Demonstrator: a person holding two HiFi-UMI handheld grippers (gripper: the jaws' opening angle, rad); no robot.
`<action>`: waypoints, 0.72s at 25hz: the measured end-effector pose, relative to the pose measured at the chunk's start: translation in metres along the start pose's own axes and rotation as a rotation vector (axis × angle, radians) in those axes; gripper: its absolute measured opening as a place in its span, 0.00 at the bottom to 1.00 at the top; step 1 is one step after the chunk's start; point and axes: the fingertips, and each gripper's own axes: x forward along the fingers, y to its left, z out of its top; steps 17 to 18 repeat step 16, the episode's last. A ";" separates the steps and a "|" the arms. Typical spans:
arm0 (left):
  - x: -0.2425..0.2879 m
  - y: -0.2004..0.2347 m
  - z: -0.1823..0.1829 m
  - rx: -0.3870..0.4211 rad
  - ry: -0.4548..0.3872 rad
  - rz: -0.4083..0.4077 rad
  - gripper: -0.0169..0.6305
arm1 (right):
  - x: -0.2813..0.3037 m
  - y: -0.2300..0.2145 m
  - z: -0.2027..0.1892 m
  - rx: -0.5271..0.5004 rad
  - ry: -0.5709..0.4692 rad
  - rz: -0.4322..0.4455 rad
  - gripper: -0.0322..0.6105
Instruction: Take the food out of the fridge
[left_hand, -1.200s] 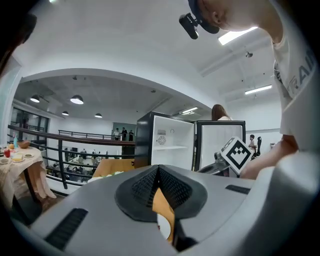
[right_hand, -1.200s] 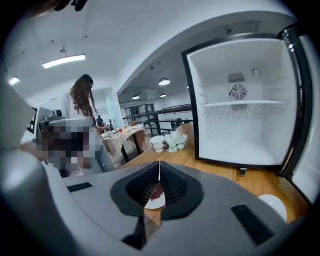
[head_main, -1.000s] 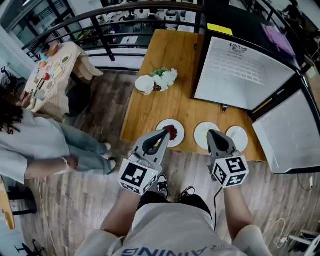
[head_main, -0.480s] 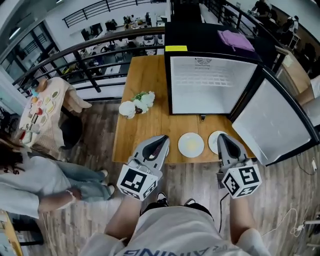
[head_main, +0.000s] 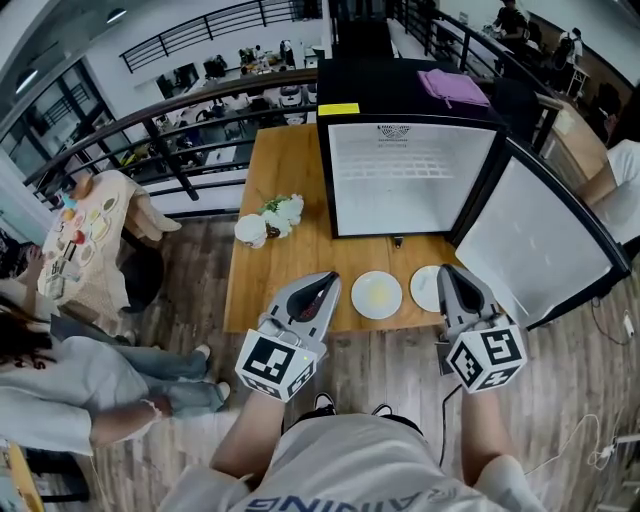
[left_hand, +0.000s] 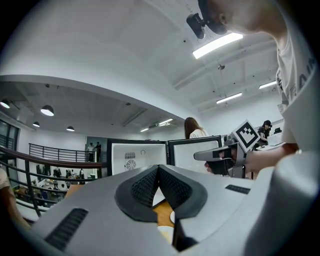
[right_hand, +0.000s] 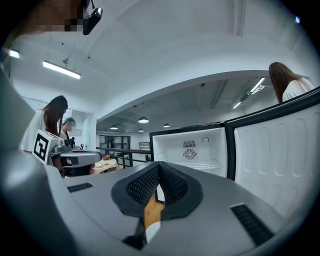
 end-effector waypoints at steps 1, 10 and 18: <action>0.000 0.000 -0.001 -0.003 0.001 0.001 0.04 | 0.000 0.000 -0.001 0.001 0.001 0.001 0.08; -0.001 -0.003 -0.001 -0.003 -0.002 0.000 0.04 | 0.000 0.003 0.000 -0.014 0.006 0.012 0.08; -0.004 -0.006 0.001 0.000 -0.003 -0.003 0.04 | -0.004 0.004 0.005 -0.022 0.003 0.009 0.08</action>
